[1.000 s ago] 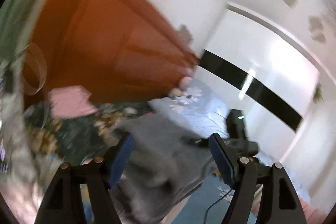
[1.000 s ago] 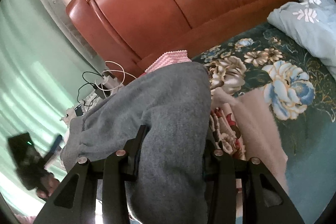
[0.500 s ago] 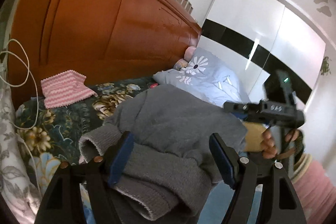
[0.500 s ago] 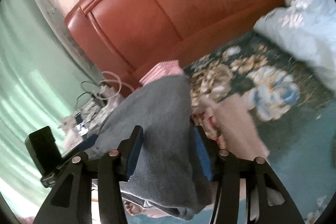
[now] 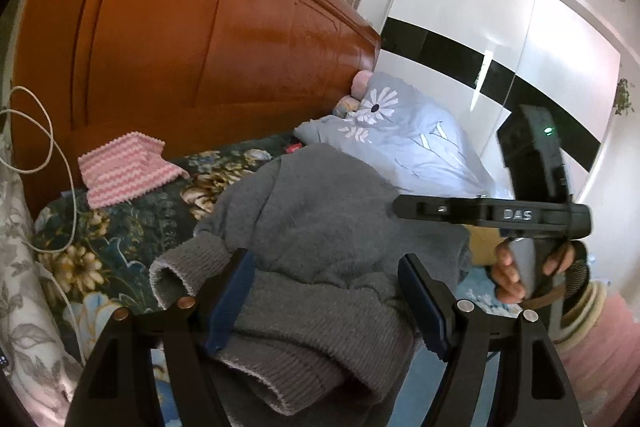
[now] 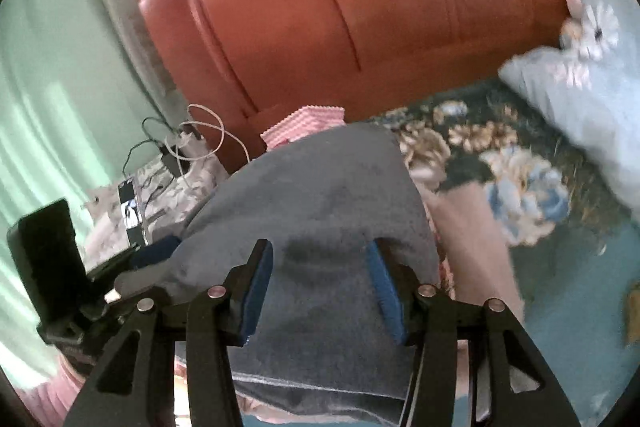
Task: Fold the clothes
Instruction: 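Carry the folded sweatshirt with both tools toward the clothes stack by the headboard, then lower the sweatshirt onto the pink folded clothes and open both tools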
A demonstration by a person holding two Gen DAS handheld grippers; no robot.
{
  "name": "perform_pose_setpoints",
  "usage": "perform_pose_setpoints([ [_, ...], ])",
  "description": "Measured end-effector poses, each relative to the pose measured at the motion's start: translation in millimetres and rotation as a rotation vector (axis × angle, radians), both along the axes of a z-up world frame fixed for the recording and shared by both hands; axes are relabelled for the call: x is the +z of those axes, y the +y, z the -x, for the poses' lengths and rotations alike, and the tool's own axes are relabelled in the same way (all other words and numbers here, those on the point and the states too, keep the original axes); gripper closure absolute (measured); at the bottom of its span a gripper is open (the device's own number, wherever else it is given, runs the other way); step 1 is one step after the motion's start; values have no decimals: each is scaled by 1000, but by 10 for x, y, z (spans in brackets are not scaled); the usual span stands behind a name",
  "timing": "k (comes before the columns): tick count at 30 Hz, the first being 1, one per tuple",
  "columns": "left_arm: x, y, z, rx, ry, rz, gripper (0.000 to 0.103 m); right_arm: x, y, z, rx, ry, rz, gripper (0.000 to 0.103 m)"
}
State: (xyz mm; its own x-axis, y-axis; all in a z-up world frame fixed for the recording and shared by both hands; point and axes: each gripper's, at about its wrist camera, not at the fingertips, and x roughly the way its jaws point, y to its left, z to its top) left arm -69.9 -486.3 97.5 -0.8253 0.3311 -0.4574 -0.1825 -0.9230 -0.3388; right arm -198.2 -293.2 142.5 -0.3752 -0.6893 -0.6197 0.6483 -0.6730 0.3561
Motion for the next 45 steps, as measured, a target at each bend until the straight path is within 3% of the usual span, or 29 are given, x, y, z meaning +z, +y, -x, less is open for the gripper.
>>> perform_pose_setpoints([
  [9,97,-70,-80,2,3,-67,25,4,-1,-58,-43,6,-11,52],
  [15,271,-105,-483,24,48,-77,25,266,304,-771,-127,219,100,52],
  [22,261,-83,-944,51,71,-78,20,44,439,-1429,-203,303,93,42],
  [25,84,-29,-1040,90,46,-63,20,-156,372,-1521,-249,283,70,41],
  [33,-312,76,-953,145,-33,-1,20,-627,262,-1272,-417,101,3,40],
  [37,-460,68,-852,179,-71,-39,20,-706,301,-1153,-498,54,-37,40],
  [45,-613,305,-747,207,-80,93,12,-855,288,-1185,-505,139,-86,37],
])
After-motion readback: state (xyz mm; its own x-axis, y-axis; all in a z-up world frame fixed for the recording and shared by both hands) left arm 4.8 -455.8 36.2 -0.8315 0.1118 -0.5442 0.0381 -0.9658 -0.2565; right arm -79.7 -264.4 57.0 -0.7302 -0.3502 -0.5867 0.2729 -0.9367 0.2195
